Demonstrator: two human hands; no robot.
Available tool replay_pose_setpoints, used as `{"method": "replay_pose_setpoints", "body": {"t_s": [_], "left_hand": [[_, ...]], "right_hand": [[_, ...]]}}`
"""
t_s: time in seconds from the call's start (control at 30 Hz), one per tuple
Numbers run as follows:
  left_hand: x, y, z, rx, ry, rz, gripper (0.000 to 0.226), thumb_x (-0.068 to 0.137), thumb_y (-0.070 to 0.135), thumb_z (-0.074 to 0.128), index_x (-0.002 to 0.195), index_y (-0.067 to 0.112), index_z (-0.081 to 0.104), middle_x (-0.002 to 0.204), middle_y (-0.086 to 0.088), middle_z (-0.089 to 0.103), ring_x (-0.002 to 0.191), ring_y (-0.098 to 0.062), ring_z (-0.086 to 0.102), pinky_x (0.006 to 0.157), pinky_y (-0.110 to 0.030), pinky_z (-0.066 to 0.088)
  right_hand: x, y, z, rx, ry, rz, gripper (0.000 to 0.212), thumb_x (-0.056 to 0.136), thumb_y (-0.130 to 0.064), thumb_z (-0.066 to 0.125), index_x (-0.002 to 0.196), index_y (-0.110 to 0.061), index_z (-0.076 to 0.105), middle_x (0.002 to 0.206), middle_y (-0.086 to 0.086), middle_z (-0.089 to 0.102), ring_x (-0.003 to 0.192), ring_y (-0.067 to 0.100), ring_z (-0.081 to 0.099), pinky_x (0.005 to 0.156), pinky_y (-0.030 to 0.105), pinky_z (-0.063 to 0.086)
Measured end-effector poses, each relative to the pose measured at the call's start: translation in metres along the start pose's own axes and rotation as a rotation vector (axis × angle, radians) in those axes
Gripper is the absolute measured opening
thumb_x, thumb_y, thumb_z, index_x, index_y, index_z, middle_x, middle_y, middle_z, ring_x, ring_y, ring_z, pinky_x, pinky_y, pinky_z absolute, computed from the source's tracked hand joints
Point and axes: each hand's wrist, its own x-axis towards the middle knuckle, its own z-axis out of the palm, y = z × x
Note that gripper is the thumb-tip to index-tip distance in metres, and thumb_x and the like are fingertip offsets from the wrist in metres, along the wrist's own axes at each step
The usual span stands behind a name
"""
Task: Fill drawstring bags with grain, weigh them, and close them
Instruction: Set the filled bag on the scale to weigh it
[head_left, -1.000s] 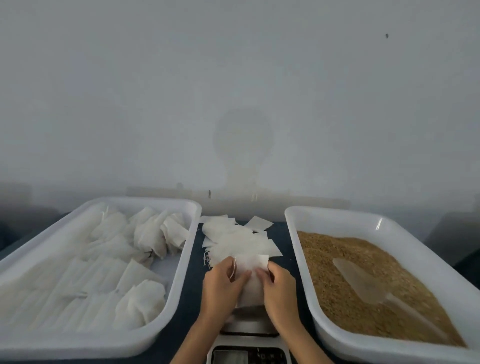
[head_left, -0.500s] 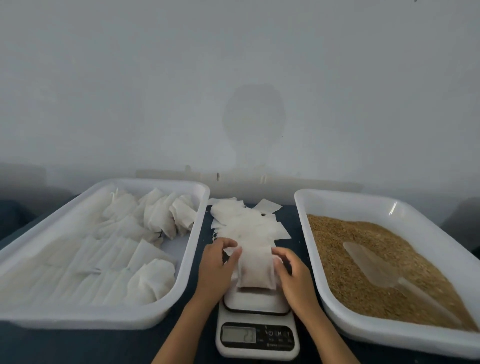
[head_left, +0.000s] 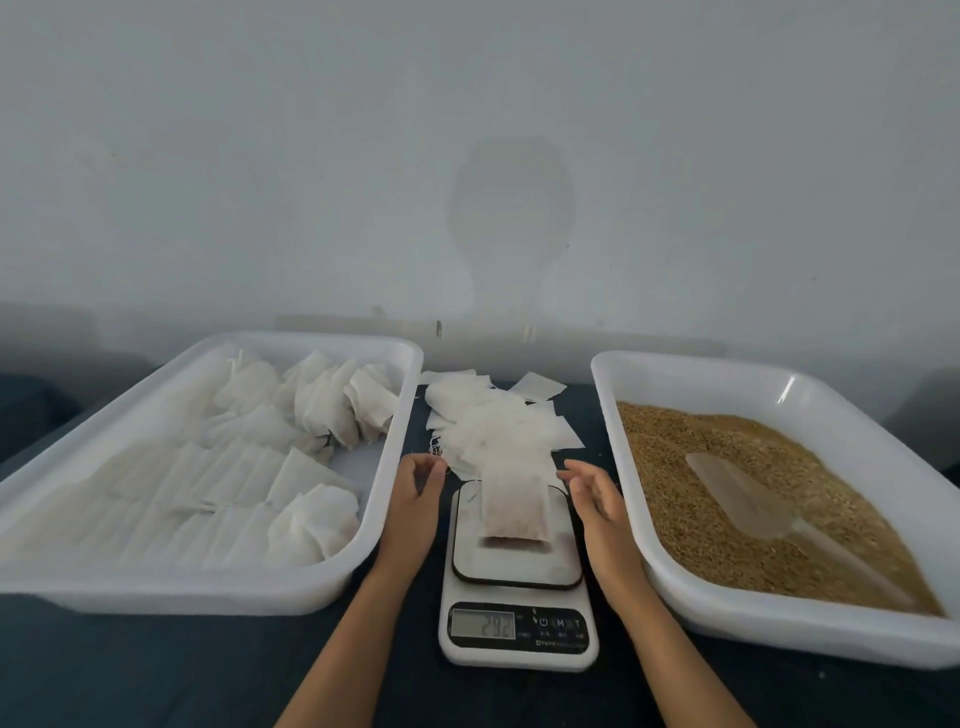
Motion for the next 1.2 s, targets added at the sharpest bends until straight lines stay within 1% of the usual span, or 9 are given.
{"method": "replay_pose_setpoints", "body": {"t_s": [0.27, 0.43, 0.6, 0.67, 0.8, 0.9, 1.0, 1.1, 1.2], "left_hand": [[0.000, 0.000, 0.001, 0.018, -0.010, 0.009, 0.007, 0.094, 0.012, 0.053, 0.098, 0.011, 0.058, 0.094, 0.004, 0.061, 0.088, -0.003, 0.056, 0.074, -0.007, 0.041], [-0.001, 0.000, 0.001, 0.046, -0.031, 0.018, 0.007, 0.093, 0.009, 0.053, 0.098, 0.011, 0.058, 0.091, 0.006, 0.062, 0.085, 0.000, 0.056, 0.069, -0.001, 0.040], [-0.001, 0.010, 0.006, 0.094, -0.120, 0.119, 0.009, 0.091, 0.008, 0.057, 0.095, 0.015, 0.060, 0.088, 0.004, 0.063, 0.083, -0.010, 0.059, 0.073, -0.009, 0.044], [0.001, 0.015, 0.009, 0.217, -0.191, 0.237, 0.013, 0.092, 0.010, 0.057, 0.103, 0.015, 0.062, 0.095, 0.005, 0.063, 0.090, -0.014, 0.057, 0.083, -0.021, 0.044], [0.010, 0.026, 0.018, 0.435, -0.317, 0.372, 0.022, 0.095, 0.017, 0.052, 0.115, 0.020, 0.061, 0.115, 0.011, 0.061, 0.110, -0.006, 0.048, 0.098, -0.023, 0.037], [0.016, 0.038, 0.025, 0.538, -0.388, 0.337, 0.023, 0.095, 0.029, 0.053, 0.116, 0.024, 0.059, 0.109, 0.012, 0.063, 0.108, -0.009, 0.052, 0.096, -0.028, 0.039], [0.018, 0.042, 0.029, 0.625, -0.414, 0.324, 0.029, 0.091, 0.040, 0.056, 0.116, 0.028, 0.055, 0.110, 0.014, 0.059, 0.106, -0.007, 0.049, 0.097, -0.030, 0.037], [0.016, 0.043, 0.030, 0.612, -0.419, 0.346, 0.028, 0.088, 0.042, 0.059, 0.113, 0.029, 0.056, 0.111, 0.016, 0.057, 0.104, -0.005, 0.048, 0.096, -0.029, 0.037], [0.011, 0.049, 0.026, 0.604, -0.379, 0.393, 0.018, 0.087, 0.038, 0.063, 0.101, 0.029, 0.058, 0.097, 0.019, 0.057, 0.094, -0.004, 0.051, 0.093, -0.027, 0.038]], "right_hand": [[0.000, 0.000, 0.001, 0.026, -0.007, -0.025, 0.026, 0.098, -0.007, 0.042, 0.120, 0.001, 0.052, 0.115, 0.015, 0.060, 0.110, 0.019, 0.055, 0.088, 0.010, 0.041], [0.001, 0.000, 0.001, 0.013, -0.018, -0.042, 0.025, 0.097, -0.005, 0.043, 0.120, 0.003, 0.052, 0.112, 0.016, 0.061, 0.104, 0.017, 0.056, 0.085, 0.006, 0.041], [0.004, -0.002, 0.004, -0.049, -0.045, -0.031, 0.024, 0.096, -0.006, 0.048, 0.119, -0.005, 0.053, 0.110, 0.009, 0.062, 0.106, 0.017, 0.057, 0.089, 0.019, 0.043], [0.005, -0.002, 0.005, -0.145, -0.059, -0.044, 0.024, 0.096, -0.011, 0.051, 0.119, -0.015, 0.054, 0.109, 0.001, 0.062, 0.104, 0.009, 0.057, 0.084, 0.012, 0.042], [0.008, -0.004, 0.009, -0.275, -0.057, -0.080, 0.023, 0.094, -0.018, 0.056, 0.116, -0.025, 0.055, 0.106, -0.011, 0.061, 0.099, -0.002, 0.056, 0.078, 0.009, 0.042], [0.008, -0.009, 0.013, -0.263, -0.029, -0.100, 0.021, 0.091, -0.017, 0.060, 0.110, -0.026, 0.057, 0.098, -0.009, 0.063, 0.093, -0.002, 0.059, 0.075, 0.011, 0.046], [0.006, -0.014, 0.016, -0.234, 0.022, -0.121, 0.034, 0.085, 0.001, 0.062, 0.106, -0.025, 0.058, 0.083, -0.004, 0.063, 0.084, 0.006, 0.061, 0.074, 0.018, 0.049], [0.003, -0.020, 0.017, -0.219, 0.038, -0.160, 0.039, 0.082, 0.005, 0.062, 0.106, -0.026, 0.058, 0.076, -0.002, 0.062, 0.079, 0.006, 0.061, 0.078, 0.021, 0.049], [0.000, -0.027, 0.019, -0.171, 0.071, -0.209, 0.040, 0.082, 0.007, 0.061, 0.104, -0.026, 0.057, 0.073, -0.002, 0.060, 0.075, 0.006, 0.060, 0.072, 0.015, 0.047]]}}
